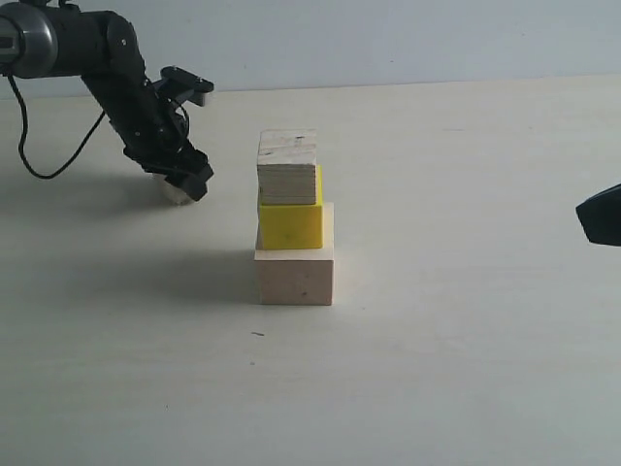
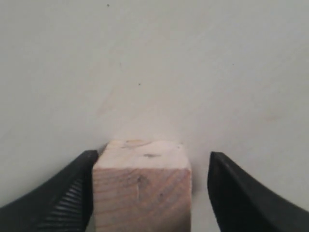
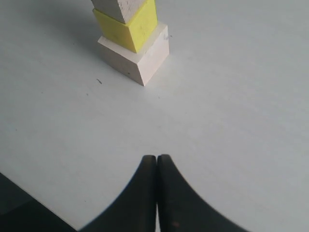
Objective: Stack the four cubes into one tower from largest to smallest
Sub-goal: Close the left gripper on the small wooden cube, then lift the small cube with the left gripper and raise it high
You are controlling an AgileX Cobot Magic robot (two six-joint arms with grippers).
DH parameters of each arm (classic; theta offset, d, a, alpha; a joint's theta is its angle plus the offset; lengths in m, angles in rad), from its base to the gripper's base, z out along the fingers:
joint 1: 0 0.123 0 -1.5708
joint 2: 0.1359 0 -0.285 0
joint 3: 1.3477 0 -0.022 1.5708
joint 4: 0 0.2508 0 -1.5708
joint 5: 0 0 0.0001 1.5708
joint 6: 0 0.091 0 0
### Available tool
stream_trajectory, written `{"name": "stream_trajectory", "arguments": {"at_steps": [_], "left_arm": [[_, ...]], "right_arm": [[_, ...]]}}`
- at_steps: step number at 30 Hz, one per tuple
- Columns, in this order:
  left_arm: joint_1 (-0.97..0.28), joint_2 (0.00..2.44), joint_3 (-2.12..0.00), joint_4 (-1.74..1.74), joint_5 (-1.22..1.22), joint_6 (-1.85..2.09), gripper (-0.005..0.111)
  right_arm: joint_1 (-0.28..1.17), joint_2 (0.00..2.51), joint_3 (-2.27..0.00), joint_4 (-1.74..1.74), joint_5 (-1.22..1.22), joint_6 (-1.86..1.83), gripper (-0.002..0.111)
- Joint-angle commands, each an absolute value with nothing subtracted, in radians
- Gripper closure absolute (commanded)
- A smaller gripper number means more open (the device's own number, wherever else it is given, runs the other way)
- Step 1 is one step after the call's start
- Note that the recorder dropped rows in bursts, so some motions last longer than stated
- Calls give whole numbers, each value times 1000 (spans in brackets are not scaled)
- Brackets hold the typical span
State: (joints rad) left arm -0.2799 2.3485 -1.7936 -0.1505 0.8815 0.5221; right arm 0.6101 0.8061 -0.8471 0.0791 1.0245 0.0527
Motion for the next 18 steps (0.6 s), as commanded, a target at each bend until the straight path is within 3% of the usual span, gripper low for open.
{"name": "stream_trajectory", "arguments": {"at_steps": [1, 18], "left_arm": [[-280, 2349, -1820, -145, 890, 522, 44], [-298, 2349, -1899, -73, 968, 438, 45]], "right_arm": [[610, 803, -844, 79, 1025, 52, 108], [610, 803, -844, 81, 1055, 52, 108]]}}
